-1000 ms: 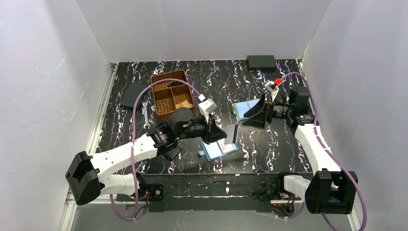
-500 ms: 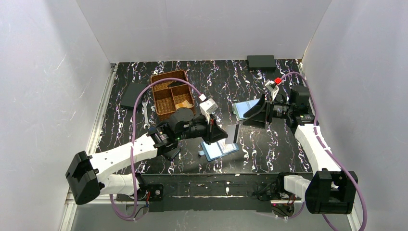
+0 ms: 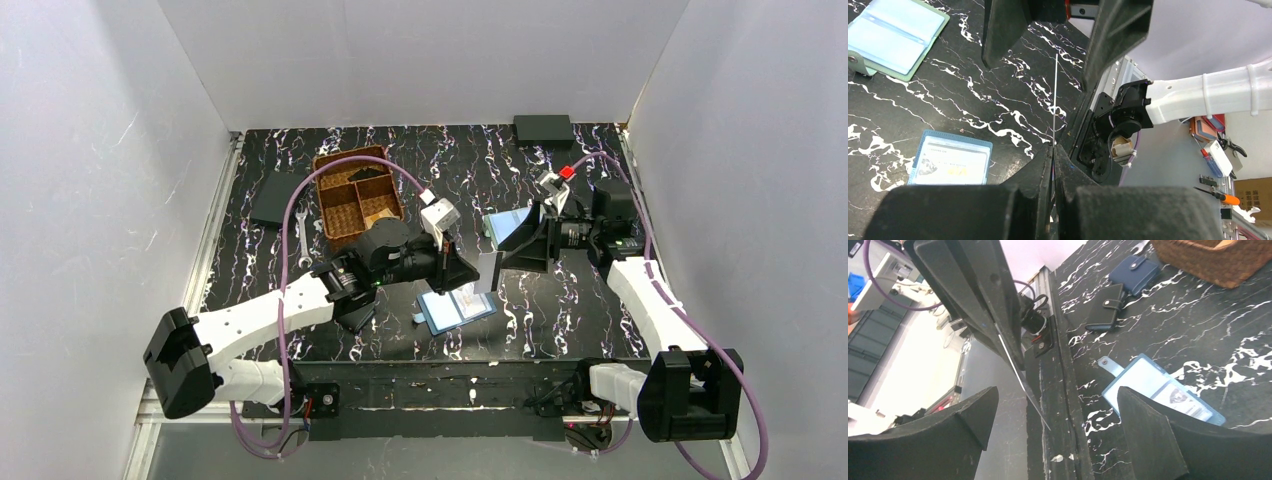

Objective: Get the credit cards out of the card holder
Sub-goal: Place the credit card in the storage box.

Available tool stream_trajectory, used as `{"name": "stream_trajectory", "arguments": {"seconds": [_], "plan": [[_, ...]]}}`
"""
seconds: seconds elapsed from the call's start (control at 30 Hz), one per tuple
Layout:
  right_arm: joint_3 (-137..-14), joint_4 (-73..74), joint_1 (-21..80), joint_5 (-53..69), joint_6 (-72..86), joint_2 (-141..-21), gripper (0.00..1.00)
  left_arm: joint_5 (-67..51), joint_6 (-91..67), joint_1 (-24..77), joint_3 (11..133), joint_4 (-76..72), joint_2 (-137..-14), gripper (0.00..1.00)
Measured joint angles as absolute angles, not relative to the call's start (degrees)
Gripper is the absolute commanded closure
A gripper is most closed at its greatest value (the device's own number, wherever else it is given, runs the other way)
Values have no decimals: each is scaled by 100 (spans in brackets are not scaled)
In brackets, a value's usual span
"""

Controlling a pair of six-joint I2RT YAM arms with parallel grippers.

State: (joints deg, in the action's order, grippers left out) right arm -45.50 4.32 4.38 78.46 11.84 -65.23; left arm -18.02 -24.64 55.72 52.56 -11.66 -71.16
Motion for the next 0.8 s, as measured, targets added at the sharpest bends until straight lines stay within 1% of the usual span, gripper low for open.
{"name": "stream_trajectory", "arguments": {"seconds": [0.03,0.07,0.1,0.17,0.23,0.3,0.33,0.37,0.4,0.47,0.5,0.57,0.63,0.67,0.7,0.73,0.77,0.8], "plan": [[-4523,432,489,7870,1177,-6523,4,-1798,-2467,5572,5275,-1168,-7148,100],[-4508,436,537,7889,1170,-6523,7,-1798,-2469,5572,5299,-1168,-7188,100],[-4508,440,582,7905,1160,-6523,13,-1796,-2471,5575,5310,-1168,-7223,100],[-4508,434,644,7946,1122,-6521,38,-1796,-2475,5572,5312,-1168,-7266,100],[-4508,423,690,7977,1035,-6521,67,-1796,-2488,5575,5312,-1166,-7288,100],[-4508,408,725,8020,963,-6521,88,-1796,-2504,5572,5315,-1164,-7290,100],[-4508,419,735,8044,928,-6523,97,-1796,-2512,5572,5319,-1164,-7290,100],[-4508,423,757,8088,893,-6525,99,-1791,-2517,5572,5323,-1153,-7293,100],[-4508,432,766,8145,851,-6525,99,-1761,-2528,5570,5323,-1122,-7293,97],[-4510,467,768,8232,701,-6525,99,-1708,-2580,5557,5323,-1079,-7317,79],[-4510,519,779,8241,604,-6525,99,-1686,-2611,5557,5323,-1063,-7330,69],[-4517,663,801,8213,364,-6523,99,-1662,-2740,5561,5323,-1061,-7341,46],[-4552,829,808,8103,82,-6523,99,-1610,-2891,5551,5299,-1079,-7323,22],[-4617,1015,819,8029,-156,-6523,99,-1586,-3030,5522,5249,-1114,-7284,5],[-4812,1450,825,7859,-644,-6525,99,-1559,-3181,5483,5153,-1133,-7210,2],[-4873,1531,827,7813,-784,-6525,99,-1542,-3347,5415,5022,-1151,-7098,2],[-5179,2161,847,7599,-1448,-6571,99,-1514,-3712,5310,4772,-1133,-6845,2],[-5566,2738,882,7378,-2121,-6678,99,-1509,-3736,5212,4744,-1131,-6816,2]]}}
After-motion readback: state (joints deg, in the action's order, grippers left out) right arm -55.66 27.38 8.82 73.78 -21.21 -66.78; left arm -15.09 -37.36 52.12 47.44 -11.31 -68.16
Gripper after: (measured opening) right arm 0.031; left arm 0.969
